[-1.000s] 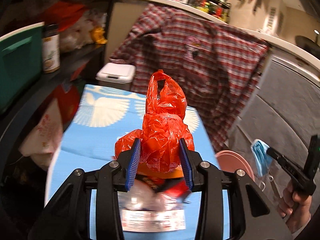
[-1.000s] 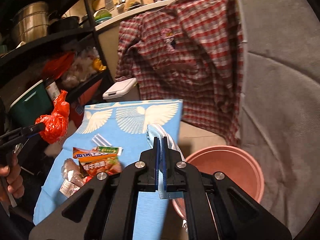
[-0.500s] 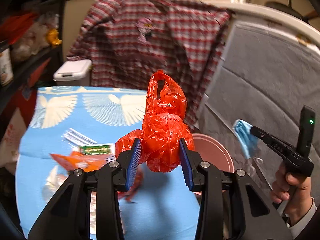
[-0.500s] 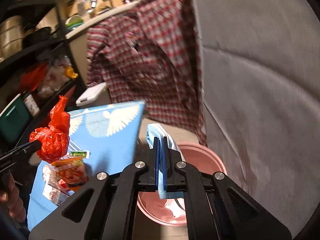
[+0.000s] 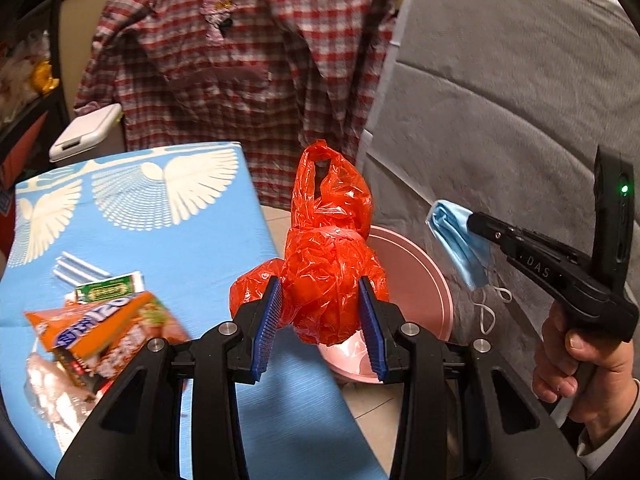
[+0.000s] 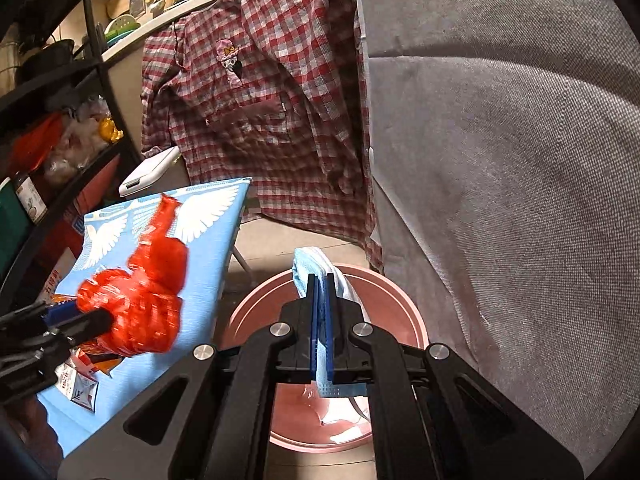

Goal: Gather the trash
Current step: 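Carry the red bag and blue mask over the pink bucket with both tools, then open both tools to drop the red bag and mask into the bucket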

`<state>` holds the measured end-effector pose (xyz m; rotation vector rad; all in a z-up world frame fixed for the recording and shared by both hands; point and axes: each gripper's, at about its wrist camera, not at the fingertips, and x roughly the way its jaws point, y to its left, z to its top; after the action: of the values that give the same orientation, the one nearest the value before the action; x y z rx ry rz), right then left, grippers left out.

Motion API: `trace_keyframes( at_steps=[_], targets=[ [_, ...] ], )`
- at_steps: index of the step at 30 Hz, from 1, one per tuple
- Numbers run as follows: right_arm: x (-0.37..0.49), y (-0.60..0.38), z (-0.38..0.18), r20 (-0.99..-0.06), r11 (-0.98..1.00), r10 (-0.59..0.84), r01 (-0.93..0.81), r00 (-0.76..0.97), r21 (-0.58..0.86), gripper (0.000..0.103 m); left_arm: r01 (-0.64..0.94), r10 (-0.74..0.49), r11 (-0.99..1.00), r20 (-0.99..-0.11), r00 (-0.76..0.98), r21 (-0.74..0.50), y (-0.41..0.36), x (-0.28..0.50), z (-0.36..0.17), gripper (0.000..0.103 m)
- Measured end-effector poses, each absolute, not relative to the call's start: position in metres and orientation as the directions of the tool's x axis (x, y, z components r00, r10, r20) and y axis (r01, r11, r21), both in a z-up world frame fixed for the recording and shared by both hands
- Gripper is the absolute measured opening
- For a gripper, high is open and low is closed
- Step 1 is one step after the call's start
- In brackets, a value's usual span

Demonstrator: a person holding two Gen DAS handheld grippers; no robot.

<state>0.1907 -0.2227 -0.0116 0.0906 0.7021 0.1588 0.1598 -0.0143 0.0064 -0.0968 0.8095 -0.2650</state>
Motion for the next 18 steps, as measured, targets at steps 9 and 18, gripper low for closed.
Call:
trace_keyframes(
  at_steps=[9,18],
  targets=[
    [0.196,-0.225,-0.018,-0.653,0.986,0.166,-0.111,0.739,0.126,0.003,0.228,-0.28,0.958,-0.733,0.62,-0.173,-0.044,0.174,-0.013,0.038],
    [0.2,-0.229,-0.024,-0.672,0.99,0.141,-0.096,0.727,0.104,0.009,0.234,-0.278,0.958,-0.742,0.61,-0.167,-0.057,0.181,-0.021,0.044]
  ],
)
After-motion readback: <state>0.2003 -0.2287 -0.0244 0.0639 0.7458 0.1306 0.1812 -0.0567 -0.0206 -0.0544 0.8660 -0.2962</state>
